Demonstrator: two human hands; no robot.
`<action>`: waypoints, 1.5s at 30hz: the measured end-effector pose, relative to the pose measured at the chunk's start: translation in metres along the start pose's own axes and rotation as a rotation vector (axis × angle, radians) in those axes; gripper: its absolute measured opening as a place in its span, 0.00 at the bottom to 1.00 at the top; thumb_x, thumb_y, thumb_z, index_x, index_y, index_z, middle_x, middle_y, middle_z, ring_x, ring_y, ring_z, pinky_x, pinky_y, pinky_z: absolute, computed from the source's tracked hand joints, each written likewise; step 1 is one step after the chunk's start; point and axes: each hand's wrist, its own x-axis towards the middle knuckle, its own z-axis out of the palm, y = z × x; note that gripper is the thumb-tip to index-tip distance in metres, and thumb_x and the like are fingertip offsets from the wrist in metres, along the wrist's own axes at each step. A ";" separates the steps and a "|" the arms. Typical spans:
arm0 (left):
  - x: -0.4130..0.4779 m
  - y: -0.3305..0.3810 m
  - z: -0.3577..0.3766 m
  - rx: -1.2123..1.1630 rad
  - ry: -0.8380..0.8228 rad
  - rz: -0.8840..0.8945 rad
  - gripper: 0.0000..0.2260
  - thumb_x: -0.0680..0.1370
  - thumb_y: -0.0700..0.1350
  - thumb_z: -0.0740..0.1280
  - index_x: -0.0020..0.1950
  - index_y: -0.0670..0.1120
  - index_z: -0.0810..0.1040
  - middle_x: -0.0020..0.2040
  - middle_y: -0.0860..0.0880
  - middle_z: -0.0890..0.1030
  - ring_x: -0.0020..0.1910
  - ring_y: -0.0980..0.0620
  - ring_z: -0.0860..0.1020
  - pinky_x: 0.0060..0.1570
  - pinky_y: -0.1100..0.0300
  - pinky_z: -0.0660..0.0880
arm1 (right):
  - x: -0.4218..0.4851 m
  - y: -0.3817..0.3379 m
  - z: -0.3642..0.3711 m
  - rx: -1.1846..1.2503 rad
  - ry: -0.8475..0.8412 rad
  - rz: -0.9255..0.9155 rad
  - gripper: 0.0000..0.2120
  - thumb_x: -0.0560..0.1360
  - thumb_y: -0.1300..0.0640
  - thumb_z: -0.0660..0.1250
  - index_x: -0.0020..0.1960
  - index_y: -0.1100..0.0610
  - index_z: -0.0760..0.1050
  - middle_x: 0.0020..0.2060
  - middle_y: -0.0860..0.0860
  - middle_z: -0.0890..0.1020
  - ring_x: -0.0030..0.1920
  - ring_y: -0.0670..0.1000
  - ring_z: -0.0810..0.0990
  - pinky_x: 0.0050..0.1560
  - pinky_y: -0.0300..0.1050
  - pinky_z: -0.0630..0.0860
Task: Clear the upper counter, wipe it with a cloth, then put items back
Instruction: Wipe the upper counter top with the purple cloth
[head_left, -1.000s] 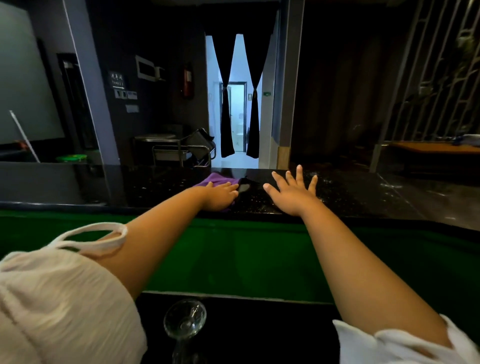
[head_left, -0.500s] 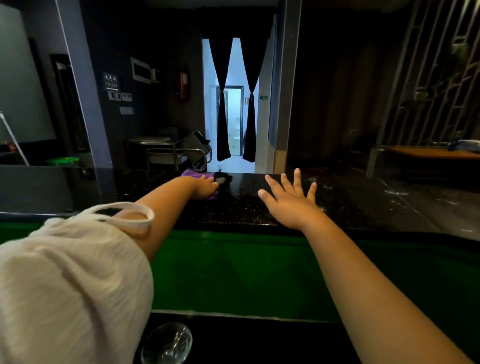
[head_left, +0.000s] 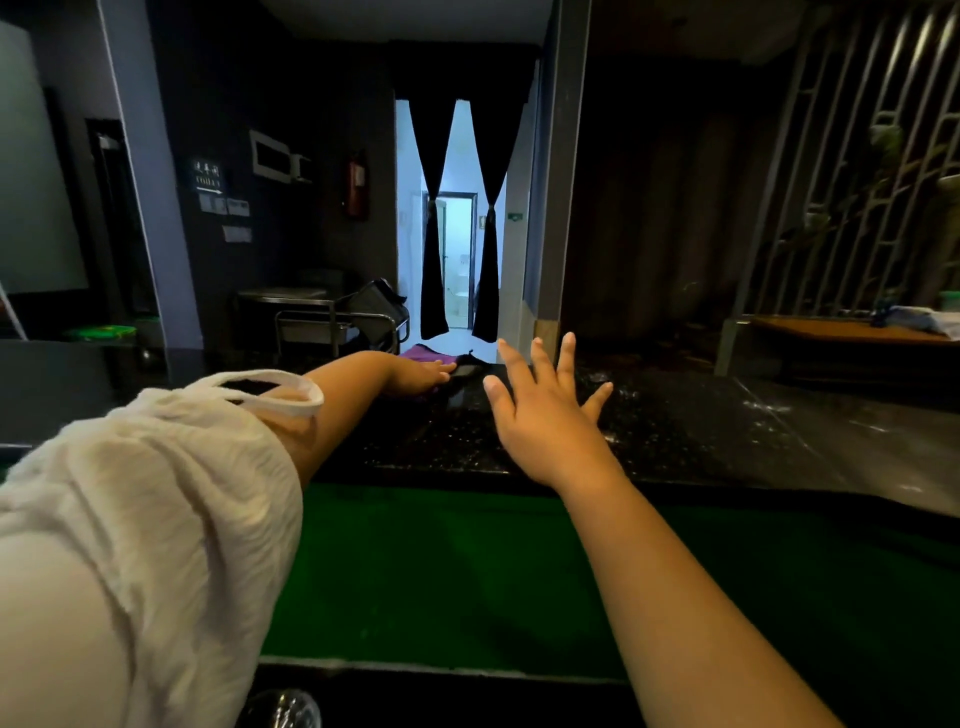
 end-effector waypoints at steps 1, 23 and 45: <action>-0.006 0.002 0.003 -0.002 -0.011 0.008 0.22 0.82 0.57 0.45 0.76 0.61 0.47 0.78 0.47 0.45 0.77 0.42 0.45 0.74 0.41 0.42 | -0.001 -0.001 0.000 0.007 0.019 0.003 0.26 0.81 0.42 0.42 0.77 0.44 0.45 0.77 0.51 0.42 0.73 0.53 0.27 0.68 0.71 0.34; -0.160 0.033 0.057 0.069 0.184 0.144 0.21 0.83 0.42 0.48 0.77 0.42 0.54 0.78 0.46 0.49 0.78 0.48 0.49 0.75 0.44 0.48 | -0.087 -0.010 0.009 -0.150 0.085 0.032 0.26 0.83 0.49 0.40 0.78 0.56 0.42 0.77 0.51 0.42 0.76 0.52 0.34 0.74 0.54 0.35; -0.173 -0.119 0.055 0.034 0.517 -0.051 0.23 0.83 0.53 0.43 0.78 0.51 0.45 0.78 0.54 0.43 0.76 0.48 0.34 0.72 0.43 0.35 | -0.021 -0.153 0.046 -0.185 -0.082 0.310 0.33 0.81 0.41 0.46 0.74 0.67 0.59 0.73 0.64 0.60 0.74 0.61 0.59 0.74 0.56 0.54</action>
